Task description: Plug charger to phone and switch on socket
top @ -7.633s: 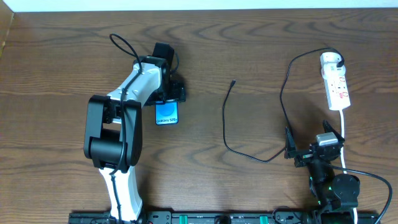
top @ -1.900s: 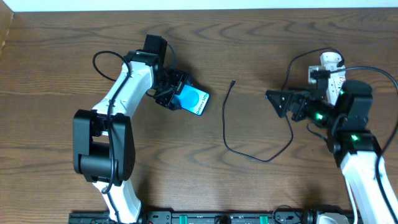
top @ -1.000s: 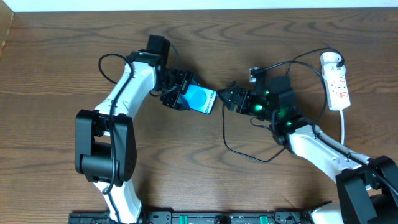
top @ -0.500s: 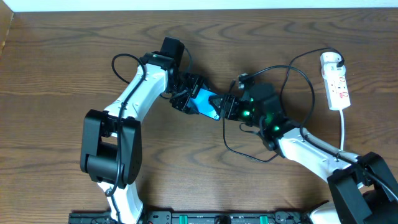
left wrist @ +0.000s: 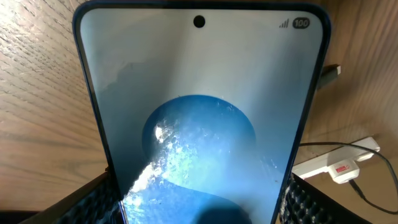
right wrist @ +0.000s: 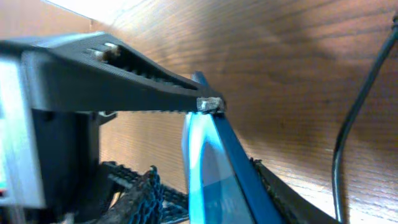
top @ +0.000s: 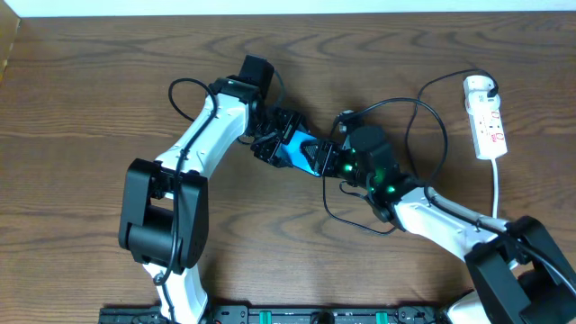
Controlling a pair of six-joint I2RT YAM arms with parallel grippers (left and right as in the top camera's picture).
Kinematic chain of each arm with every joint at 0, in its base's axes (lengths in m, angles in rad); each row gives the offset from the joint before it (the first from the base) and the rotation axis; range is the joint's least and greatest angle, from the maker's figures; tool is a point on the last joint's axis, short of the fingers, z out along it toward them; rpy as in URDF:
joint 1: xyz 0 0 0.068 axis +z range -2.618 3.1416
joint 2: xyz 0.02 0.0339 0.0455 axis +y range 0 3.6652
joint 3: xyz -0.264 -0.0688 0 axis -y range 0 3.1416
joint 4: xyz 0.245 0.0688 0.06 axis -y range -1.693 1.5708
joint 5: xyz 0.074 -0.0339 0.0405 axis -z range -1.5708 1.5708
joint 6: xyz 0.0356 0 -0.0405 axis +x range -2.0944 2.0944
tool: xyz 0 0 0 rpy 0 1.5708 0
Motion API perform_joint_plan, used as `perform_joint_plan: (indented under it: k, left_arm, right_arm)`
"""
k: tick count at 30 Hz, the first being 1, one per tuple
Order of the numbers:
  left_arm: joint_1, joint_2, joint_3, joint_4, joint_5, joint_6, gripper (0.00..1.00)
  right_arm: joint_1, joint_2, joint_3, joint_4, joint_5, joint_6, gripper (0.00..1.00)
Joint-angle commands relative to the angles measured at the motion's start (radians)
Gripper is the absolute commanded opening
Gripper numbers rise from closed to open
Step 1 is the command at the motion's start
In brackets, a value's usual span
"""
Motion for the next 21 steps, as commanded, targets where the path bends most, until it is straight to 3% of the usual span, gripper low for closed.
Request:
perform_joint_plan:
  k: [1, 12, 21]
  left_arm:
    - [-0.004, -0.028, 0.018, -0.003, 0.034, -0.013, 0.68]
    - [-0.004, -0.028, 0.018, -0.003, 0.036, -0.013, 0.69]
    - [-0.004, -0.028, 0.018, -0.003, 0.035, -0.013, 0.69]
  right_arm:
    - [0.009, 0.027, 0.014, 0.013, 0.011, 0.016, 0.41]
    - [0.009, 0.048, 0.014, 0.041, -0.002, 0.028, 0.15]
    - [0.009, 0.048, 0.014, 0.042, -0.005, 0.047, 0.01]
